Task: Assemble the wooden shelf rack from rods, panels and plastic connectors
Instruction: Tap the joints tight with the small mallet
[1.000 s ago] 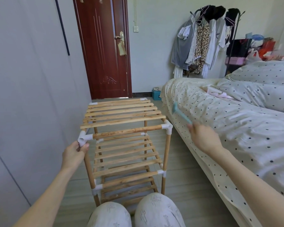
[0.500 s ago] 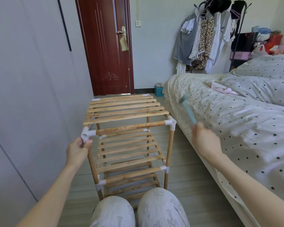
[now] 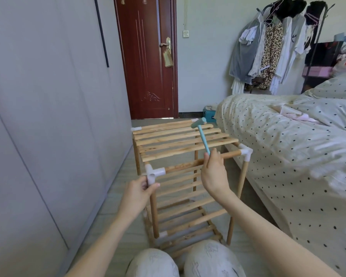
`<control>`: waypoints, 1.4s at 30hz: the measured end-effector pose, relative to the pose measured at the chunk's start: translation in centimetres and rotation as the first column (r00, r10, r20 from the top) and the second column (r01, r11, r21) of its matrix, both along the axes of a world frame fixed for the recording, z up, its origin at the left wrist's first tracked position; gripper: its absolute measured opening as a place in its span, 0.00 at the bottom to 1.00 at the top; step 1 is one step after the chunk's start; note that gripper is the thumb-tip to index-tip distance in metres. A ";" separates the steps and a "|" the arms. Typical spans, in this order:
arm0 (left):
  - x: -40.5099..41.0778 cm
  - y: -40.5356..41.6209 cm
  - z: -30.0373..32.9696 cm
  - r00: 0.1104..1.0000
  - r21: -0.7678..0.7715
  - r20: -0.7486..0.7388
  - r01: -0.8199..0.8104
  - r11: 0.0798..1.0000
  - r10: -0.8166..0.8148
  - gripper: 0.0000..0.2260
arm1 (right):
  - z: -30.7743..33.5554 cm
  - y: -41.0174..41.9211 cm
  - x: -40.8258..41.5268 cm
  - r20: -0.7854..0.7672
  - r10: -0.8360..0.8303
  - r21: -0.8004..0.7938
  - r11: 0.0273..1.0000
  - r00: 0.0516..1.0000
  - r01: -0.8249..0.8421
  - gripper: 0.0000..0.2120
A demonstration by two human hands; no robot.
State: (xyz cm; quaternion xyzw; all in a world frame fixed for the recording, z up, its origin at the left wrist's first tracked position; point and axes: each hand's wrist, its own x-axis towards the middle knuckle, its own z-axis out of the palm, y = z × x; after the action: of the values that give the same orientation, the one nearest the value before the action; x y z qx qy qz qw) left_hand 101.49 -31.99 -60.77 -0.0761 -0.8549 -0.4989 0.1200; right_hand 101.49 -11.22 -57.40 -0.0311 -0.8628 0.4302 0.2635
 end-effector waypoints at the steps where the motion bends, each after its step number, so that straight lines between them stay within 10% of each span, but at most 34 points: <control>1: -0.3 -0.1 0.1 0.999 -0.067 0.021 0.035 0.997 -0.034 0.04 | -0.7 -0.7 -0.4 0.028 -0.022 0.021 1.000 0.999 0.021 0.12; 13: -1.8 8.0 1.7 0.906 -0.403 0.134 0.420 0.813 -0.401 0.09 | 3.2 7.4 -8.9 0.394 0.014 0.090 0.995 0.919 -0.054 0.22; 20: -5.1 5.0 3.7 0.775 -0.495 -0.605 -0.185 0.849 -0.184 0.07 | 2.1 5.5 -6.9 0.275 -0.017 -0.157 0.986 0.961 0.062 0.14; 26: -9.0 -0.2 2.1 0.986 -0.746 -0.072 0.045 0.664 -0.148 0.25 | 1.4 1.9 -7.6 0.193 -0.114 0.013 0.993 0.975 0.114 0.12; 33: -9.1 4.8 1.5 0.940 -0.801 -0.341 -0.302 0.518 0.022 0.22 | 4.1 7.0 -11.6 0.412 0.073 -0.073 0.996 0.908 -0.047 0.14; 39: -9.9 5.5 0.8 0.922 -0.751 -0.380 -0.261 0.607 -0.074 0.24 | 3.9 10.2 -7.8 0.019 -0.189 0.160 0.970 0.982 0.184 0.14; 42: -10.3 5.2 0.9 0.924 -0.774 -0.362 -0.226 0.592 -0.121 0.21 | 3.9 11.1 -4.2 0.133 -0.120 0.299 0.951 0.984 0.075 0.14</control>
State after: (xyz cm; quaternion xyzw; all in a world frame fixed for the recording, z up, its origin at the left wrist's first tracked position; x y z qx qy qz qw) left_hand 91.15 -26.77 -59.83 -0.1905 -0.9489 -0.0308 0.2496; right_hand 97.28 -0.09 -53.50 -0.0664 -0.9318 0.2804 0.2208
